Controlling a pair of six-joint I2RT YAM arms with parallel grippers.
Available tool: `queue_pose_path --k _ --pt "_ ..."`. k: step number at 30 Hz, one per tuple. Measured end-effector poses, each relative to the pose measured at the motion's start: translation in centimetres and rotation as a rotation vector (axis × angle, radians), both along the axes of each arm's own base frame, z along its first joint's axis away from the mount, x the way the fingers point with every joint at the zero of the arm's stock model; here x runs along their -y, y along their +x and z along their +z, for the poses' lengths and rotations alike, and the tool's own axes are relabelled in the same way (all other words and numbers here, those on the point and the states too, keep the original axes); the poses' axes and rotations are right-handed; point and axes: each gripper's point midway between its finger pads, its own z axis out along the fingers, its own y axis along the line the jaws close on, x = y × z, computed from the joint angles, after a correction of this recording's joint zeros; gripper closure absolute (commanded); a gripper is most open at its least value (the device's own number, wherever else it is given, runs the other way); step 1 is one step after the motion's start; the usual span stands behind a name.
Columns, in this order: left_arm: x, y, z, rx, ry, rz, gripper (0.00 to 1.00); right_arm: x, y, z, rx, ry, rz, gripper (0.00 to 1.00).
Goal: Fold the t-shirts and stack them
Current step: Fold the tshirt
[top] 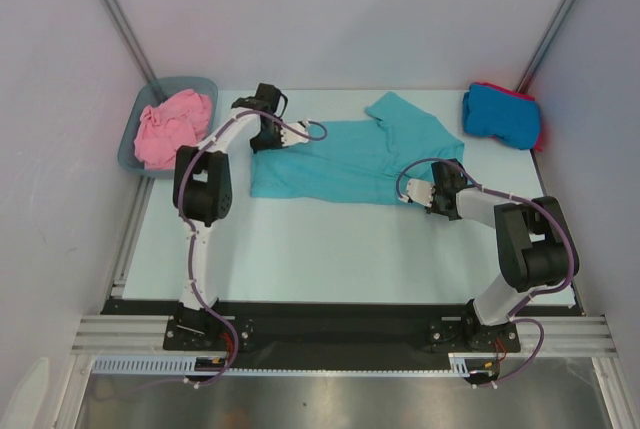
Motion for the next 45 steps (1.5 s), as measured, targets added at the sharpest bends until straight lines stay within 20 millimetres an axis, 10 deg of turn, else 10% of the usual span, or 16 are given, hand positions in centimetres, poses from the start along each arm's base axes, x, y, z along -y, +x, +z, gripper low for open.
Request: queue_pose_path --k 2,3,8,25,45 --pt "0.0 0.0 -0.2 0.003 0.009 -0.01 0.71 0.0 0.0 0.0 0.0 0.0 0.001 0.74" --pt "0.0 0.0 -0.4 0.004 0.018 -0.018 0.31 0.0 0.0 0.0 0.0 0.0 0.001 0.74" --pt "-0.7 -0.5 -2.0 -0.005 0.064 -0.024 0.04 -0.1 0.0 0.0 0.0 -0.002 0.002 0.74" --pt "-1.7 -7.3 4.3 0.039 -0.028 -0.07 0.25 -0.1 0.1 0.0 0.003 -0.008 0.001 0.74" --pt "0.4 -14.0 2.2 -0.248 -0.105 -0.157 0.26 -0.1 0.2 -0.1 0.007 -0.012 0.001 0.74"
